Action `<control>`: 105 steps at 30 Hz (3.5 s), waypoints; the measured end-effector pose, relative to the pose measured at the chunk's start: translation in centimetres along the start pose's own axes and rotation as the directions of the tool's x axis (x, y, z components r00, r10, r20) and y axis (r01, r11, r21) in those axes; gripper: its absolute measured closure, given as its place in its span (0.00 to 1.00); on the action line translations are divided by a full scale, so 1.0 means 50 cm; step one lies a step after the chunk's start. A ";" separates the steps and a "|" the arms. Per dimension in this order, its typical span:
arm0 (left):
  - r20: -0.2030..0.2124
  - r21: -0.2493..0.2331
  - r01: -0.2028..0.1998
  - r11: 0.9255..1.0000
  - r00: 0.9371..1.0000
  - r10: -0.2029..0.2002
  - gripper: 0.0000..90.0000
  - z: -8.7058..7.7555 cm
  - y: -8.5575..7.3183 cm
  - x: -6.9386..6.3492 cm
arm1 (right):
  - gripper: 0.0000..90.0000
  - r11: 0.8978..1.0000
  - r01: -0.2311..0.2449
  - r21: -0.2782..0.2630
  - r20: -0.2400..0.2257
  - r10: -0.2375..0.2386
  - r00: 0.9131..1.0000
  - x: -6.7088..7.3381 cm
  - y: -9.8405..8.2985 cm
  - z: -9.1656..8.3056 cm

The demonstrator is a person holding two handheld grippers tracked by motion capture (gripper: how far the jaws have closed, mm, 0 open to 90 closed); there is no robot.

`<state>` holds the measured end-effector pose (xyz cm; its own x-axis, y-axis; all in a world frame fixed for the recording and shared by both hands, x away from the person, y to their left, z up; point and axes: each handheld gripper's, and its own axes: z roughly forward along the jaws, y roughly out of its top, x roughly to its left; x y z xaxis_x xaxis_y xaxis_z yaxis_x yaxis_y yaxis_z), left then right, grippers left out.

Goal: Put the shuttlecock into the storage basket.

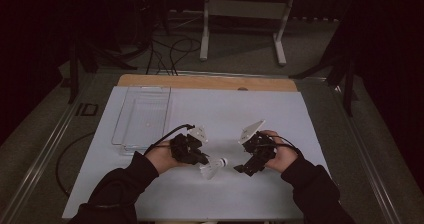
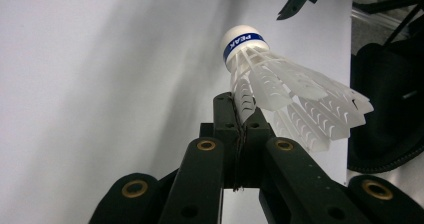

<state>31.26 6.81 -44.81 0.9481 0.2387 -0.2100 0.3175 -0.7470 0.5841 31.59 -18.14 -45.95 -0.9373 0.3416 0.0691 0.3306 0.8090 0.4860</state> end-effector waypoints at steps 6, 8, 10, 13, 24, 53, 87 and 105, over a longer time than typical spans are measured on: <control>-0.024 -0.016 0.015 1.000 1.000 -0.015 1.00 -0.019 -0.006 0.007 | 0.10 0.999 -0.028 -0.037 0.028 0.029 0.999 0.000 -0.023 -0.006; -0.030 -0.019 0.016 1.000 0.999 -0.016 1.00 -0.025 -0.008 0.008 | 0.10 0.998 -0.033 -0.051 0.032 0.035 0.999 0.002 -0.031 -0.008; -0.030 -0.027 0.022 0.999 0.999 -0.023 1.00 -0.031 -0.011 0.009 | 0.10 0.997 -0.049 -0.060 0.028 0.051 0.998 0.002 -0.039 -0.010; -0.040 -0.027 0.026 0.999 0.999 -0.027 1.00 -0.039 -0.014 0.011 | 0.10 0.996 -0.057 -0.066 0.043 0.060 0.997 0.001 -0.051 -0.010; -0.069 -0.044 0.047 0.998 0.996 -0.050 1.00 -0.066 -0.026 0.017 | 0.10 0.989 -0.082 -0.121 0.098 0.094 0.991 0.001 -0.090 -0.019; -0.192 -0.141 0.098 0.985 0.973 -0.124 1.00 -0.184 -0.061 0.044 | 0.10 0.943 -0.155 -0.294 0.138 0.203 0.969 0.023 -0.189 -0.023; -0.371 -0.261 0.158 0.952 0.895 -0.250 1.00 -0.322 -0.108 0.094 | 0.10 0.933 -0.147 -0.328 0.126 0.198 0.972 0.042 -0.213 -0.005; -0.515 -0.353 0.225 0.908 0.764 -0.389 1.00 -0.324 -0.124 0.122 | 0.10 0.928 -0.151 -0.340 0.107 0.198 0.974 0.045 -0.214 -0.005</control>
<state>35.36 22.94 -36.99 0.6102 0.7921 0.0158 0.5074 -0.4060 0.7600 25.90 -26.14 -50.77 -0.8363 0.5438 0.0703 0.4111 0.5370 0.7366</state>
